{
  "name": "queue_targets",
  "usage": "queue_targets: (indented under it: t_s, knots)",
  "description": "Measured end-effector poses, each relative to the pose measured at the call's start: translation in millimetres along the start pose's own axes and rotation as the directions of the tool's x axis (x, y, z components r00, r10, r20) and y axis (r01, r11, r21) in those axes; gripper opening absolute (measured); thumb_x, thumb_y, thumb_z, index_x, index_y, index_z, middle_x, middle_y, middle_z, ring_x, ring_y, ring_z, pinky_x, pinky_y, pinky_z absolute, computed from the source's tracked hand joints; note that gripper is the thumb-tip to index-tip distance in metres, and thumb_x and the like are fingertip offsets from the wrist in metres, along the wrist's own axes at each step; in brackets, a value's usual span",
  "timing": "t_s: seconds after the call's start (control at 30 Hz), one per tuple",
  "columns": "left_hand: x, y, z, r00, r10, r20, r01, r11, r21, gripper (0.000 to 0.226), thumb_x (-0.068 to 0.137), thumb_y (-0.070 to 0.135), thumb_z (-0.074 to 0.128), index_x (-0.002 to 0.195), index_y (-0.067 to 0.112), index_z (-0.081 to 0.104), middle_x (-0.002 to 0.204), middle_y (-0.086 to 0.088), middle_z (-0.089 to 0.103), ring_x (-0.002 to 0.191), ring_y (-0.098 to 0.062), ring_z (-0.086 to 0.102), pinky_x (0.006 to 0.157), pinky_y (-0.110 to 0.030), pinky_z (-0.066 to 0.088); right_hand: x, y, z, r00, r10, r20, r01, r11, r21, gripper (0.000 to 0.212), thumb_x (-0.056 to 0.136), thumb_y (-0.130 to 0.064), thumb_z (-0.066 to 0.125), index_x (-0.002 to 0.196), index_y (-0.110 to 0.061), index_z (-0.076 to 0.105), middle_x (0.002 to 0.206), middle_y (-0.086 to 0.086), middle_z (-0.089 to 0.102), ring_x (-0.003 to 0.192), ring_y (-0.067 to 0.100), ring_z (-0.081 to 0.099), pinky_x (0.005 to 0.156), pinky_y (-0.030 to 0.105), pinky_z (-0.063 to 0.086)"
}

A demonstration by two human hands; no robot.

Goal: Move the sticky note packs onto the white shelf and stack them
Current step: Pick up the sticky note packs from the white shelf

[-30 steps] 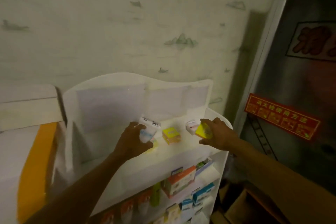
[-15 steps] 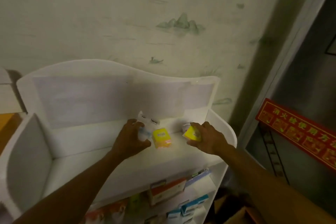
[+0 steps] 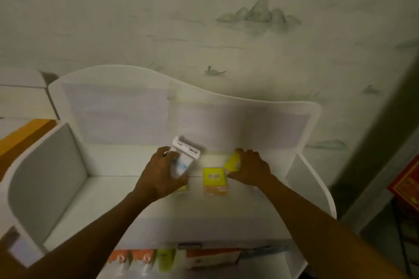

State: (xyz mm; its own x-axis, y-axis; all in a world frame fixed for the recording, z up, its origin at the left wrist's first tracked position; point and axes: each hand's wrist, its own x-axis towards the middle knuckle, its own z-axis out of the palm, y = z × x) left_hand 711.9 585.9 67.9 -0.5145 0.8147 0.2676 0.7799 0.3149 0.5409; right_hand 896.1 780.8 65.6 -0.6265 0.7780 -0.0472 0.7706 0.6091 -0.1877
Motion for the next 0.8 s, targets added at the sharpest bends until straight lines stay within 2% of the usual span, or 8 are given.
queue_targets:
  t_s: [0.13, 0.33, 0.47, 0.57, 0.7, 0.8]
  knots:
    - [-9.7, -2.5, 3.5, 0.997, -0.020, -0.072, 0.021, 1.000, 0.012, 0.066, 0.068, 0.040, 0.079, 0.124, 0.016, 0.055, 0.135, -0.001, 0.046, 0.107, -0.016, 0.051, 0.082, -0.020, 0.044, 18.1, -8.0, 15.8, 0.999, 0.015, -0.035, -0.015, 1.000, -0.003, 0.089, 0.076, -0.062, 0.065, 0.144, -0.017, 0.030, 0.139, 0.011, 0.043, 0.129, 0.032, 0.039, 0.098, 0.039, 0.039]
    - [-15.1, -22.4, 7.4, 0.996, -0.061, -0.070, 0.064, 0.997, 0.039, 0.069, 0.065, 0.040, 0.080, 0.126, 0.020, 0.053, 0.137, 0.002, 0.043, 0.108, -0.010, 0.048, 0.080, -0.015, 0.041, 42.7, -28.0, 47.0, 0.999, 0.026, -0.033, -0.025, 1.000, 0.017, 0.089, 0.076, -0.067, 0.060, 0.143, -0.015, 0.034, 0.140, 0.008, 0.047, 0.128, 0.033, 0.041, 0.100, 0.038, 0.039]
    - [-18.4, -32.3, 3.2, 0.996, -0.059, -0.069, 0.064, 0.995, 0.077, 0.066, 0.064, 0.037, 0.078, 0.124, 0.022, 0.054, 0.135, 0.005, 0.044, 0.102, -0.006, 0.046, 0.074, -0.007, 0.034, 49.9, -39.4, 64.8, 0.998, 0.033, -0.054, -0.033, 0.999, 0.009, 0.076, 0.073, -0.069, 0.061, 0.126, -0.016, 0.050, 0.129, 0.007, 0.055, 0.120, 0.026, 0.052, 0.095, 0.034, 0.043]
    - [-21.1, -38.6, -1.5, 0.996, -0.067, -0.066, 0.073, 0.992, 0.103, 0.065, 0.065, 0.036, 0.078, 0.124, 0.019, 0.054, 0.136, 0.003, 0.044, 0.107, -0.011, 0.050, 0.074, -0.007, 0.033, 49.7, -42.8, 76.5, 0.999, 0.039, -0.035, -0.039, 0.999, -0.004, 0.073, 0.078, -0.065, 0.059, 0.129, -0.014, 0.047, 0.131, 0.009, 0.051, 0.121, 0.025, 0.051, 0.096, 0.032, 0.042]
    - [-25.8, -45.6, -4.6, 0.996, -0.067, -0.055, 0.073, 0.992, 0.105, 0.065, 0.066, 0.037, 0.077, 0.125, 0.021, 0.054, 0.134, 0.005, 0.043, 0.100, -0.005, 0.045, 0.068, -0.001, 0.033, 50.9, -44.2, 87.5, 0.996, 0.063, -0.061, -0.062, 0.998, 0.027, 0.069, 0.081, -0.059, 0.059, 0.131, -0.013, 0.045, 0.131, 0.008, 0.051, 0.121, 0.024, 0.052, 0.096, 0.031, 0.043]
    - [-30.2, -49.7, -4.6, 0.995, -0.086, -0.056, 0.091, 0.991, 0.095, 0.064, 0.064, 0.039, 0.075, 0.123, 0.023, 0.054, 0.135, 0.008, 0.042, 0.103, -0.005, 0.047, 0.070, -0.004, 0.035, 56.4, -46.4, 90.7, 0.994, 0.084, -0.073, -0.081, 0.996, 0.044, 0.070, 0.081, -0.061, 0.058, 0.129, -0.012, 0.045, 0.129, 0.008, 0.053, 0.119, 0.023, 0.052, 0.095, 0.031, 0.043]
